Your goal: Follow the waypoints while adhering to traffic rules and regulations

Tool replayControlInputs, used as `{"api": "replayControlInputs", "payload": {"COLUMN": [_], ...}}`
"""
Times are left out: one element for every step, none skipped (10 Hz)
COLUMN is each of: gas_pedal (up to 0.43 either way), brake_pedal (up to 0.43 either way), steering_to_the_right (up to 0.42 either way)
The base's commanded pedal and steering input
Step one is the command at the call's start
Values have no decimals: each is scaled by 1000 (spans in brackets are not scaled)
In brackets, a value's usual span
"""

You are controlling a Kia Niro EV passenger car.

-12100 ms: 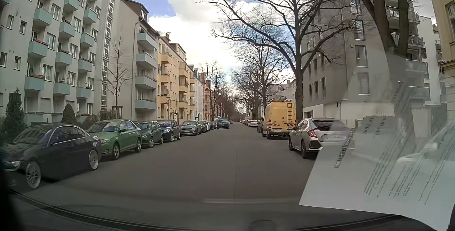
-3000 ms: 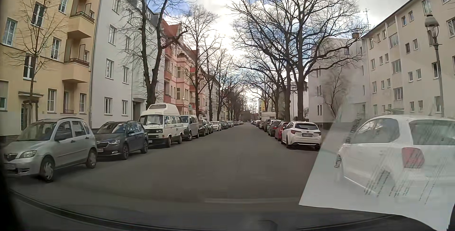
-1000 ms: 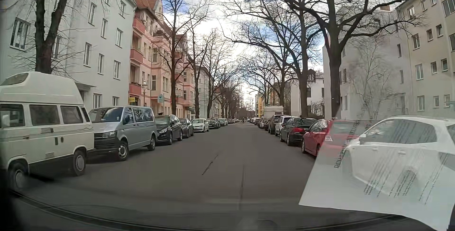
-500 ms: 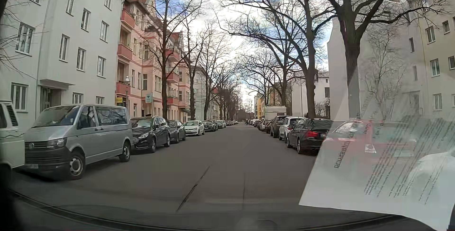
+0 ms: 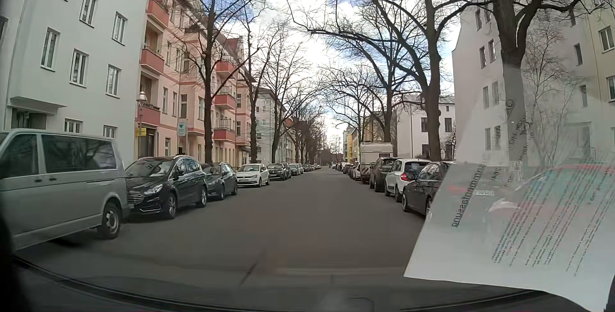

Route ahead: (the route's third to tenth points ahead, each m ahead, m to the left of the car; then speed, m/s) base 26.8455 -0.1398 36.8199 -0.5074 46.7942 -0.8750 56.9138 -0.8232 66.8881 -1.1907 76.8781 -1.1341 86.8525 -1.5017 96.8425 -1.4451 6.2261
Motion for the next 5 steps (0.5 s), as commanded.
{"api": "replayControlInputs", "payload": {"gas_pedal": [59, 59, 59, 39, 28], "brake_pedal": [30, 30, 30, 30, 30], "steering_to_the_right": [4, 2, 1, 0, 0]}}
